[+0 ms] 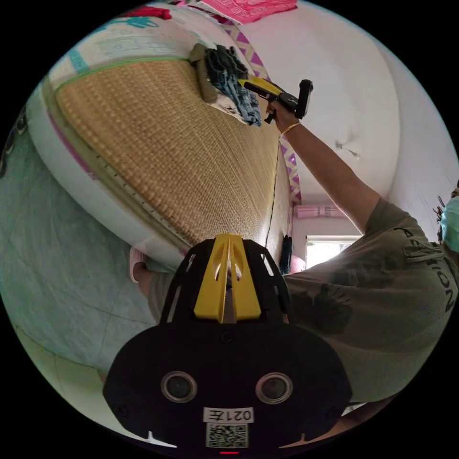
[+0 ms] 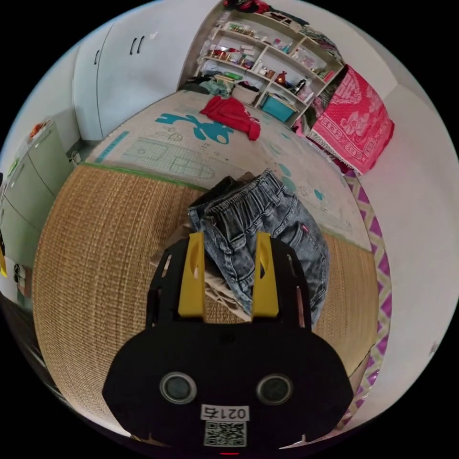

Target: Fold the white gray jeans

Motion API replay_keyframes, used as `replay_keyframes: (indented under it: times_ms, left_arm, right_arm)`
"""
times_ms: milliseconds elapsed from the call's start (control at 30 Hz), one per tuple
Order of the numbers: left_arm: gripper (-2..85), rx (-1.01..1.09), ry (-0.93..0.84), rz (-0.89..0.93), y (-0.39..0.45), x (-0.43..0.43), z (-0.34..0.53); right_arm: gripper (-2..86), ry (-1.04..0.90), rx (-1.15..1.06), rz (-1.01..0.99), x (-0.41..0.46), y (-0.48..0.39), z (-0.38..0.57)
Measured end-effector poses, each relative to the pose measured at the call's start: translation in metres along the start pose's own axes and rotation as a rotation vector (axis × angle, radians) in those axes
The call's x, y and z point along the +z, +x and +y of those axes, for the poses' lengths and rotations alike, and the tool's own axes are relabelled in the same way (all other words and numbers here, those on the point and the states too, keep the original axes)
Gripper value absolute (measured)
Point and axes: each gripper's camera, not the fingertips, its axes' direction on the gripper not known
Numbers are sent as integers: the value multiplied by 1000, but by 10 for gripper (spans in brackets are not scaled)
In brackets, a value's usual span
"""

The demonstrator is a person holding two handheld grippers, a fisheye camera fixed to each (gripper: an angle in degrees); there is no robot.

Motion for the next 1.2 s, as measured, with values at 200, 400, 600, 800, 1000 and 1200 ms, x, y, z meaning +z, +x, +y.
replay_keyframes:
  times_ms: [200, 400, 600, 800, 1000, 1200]
  left_arm:
    - [-9, -54, 46, 64, -12, -1, 3]
    - [-9, -44, 31, 100, -7, 4, 2]
    - [-9, 2, 13, 102, 1, 1, -24]
    - [-9, 110, -64, 102, 38, 18, -74]
    - [-9, 218, -164, 121, 89, 62, -116]
    - [-9, 314, -304, 145, 144, 134, -124]
  right_arm:
    - [140, -42, -50, 26, 30, -2, -11]
    - [84, -5, 321, -251, 4, 89, 12]
    - [74, 251, 775, -486, -84, 233, 114]
    - [72, 518, 1029, -554, -237, 336, 267]
    - [73, 703, 1356, -586, -346, 324, 498]
    - [76, 542, 1764, -464, -323, 187, 765]
